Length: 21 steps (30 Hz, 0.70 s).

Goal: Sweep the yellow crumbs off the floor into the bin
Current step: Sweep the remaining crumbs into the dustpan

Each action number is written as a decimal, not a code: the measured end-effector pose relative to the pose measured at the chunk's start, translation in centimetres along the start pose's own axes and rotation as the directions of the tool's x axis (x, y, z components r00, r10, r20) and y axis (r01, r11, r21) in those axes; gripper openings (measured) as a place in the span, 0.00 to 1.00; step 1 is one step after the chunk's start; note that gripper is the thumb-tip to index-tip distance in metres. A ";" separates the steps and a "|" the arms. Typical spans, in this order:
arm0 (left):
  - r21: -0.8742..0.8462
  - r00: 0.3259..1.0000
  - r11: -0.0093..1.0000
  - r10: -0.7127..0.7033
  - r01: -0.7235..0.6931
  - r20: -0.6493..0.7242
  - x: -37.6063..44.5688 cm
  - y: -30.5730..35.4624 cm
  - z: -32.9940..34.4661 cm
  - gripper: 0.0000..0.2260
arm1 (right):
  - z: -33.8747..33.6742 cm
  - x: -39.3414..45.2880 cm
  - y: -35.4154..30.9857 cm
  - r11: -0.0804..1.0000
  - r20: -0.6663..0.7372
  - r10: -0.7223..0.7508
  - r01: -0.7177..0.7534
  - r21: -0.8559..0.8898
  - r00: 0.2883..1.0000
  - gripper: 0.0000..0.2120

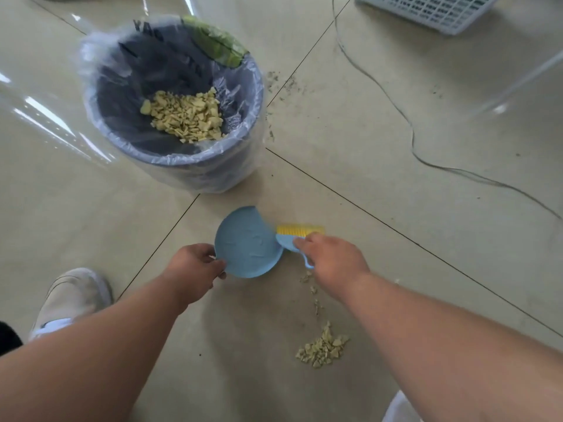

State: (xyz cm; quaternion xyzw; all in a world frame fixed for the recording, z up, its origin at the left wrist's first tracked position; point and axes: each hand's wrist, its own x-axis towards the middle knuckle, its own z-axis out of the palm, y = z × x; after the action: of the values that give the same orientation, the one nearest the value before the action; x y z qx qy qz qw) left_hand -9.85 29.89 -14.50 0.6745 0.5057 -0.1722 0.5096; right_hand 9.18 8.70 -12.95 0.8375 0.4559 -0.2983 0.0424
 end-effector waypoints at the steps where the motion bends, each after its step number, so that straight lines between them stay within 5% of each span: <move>1: 0.013 1.000 1.000 0.009 -0.009 0.001 -0.4 -0.2 0.1 0.05 | 0.8 -1.1 -0.4 1.000 0.007 -0.025 0.025 -0.008 1.000 0.24; 9: 0.162 0.997 0.984 0.077 -0.074 -0.014 -6.7 -4.2 0.7 0.04 | 3.4 -9.6 -1.0 0.999 0.084 -0.037 0.034 0.029 0.996 0.28; 13: 0.214 0.993 0.972 0.108 -0.098 -0.038 -8.4 -4.4 1.9 0.04 | 2.2 -11.1 1.6 0.976 -0.122 0.150 -0.127 0.177 0.981 0.27; 16: 0.240 0.990 0.961 0.140 -0.137 0.006 -8.1 -3.5 2.9 0.04 | 1.5 -11.2 5.8 0.898 -0.256 0.399 -0.320 0.301 0.880 0.25; 21: 0.332 0.989 0.933 0.150 -0.137 -0.013 -5.6 -2.4 1.4 0.08 | 3.3 -12.3 13.5 0.697 -0.218 0.710 -0.624 0.353 0.669 0.22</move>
State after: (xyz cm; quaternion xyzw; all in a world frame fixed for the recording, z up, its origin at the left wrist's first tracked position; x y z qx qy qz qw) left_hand -13.92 25.81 -12.14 0.7886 0.4287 -0.2037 0.3910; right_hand 13.27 -9.35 -11.76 0.9824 0.0737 -0.1678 -0.0347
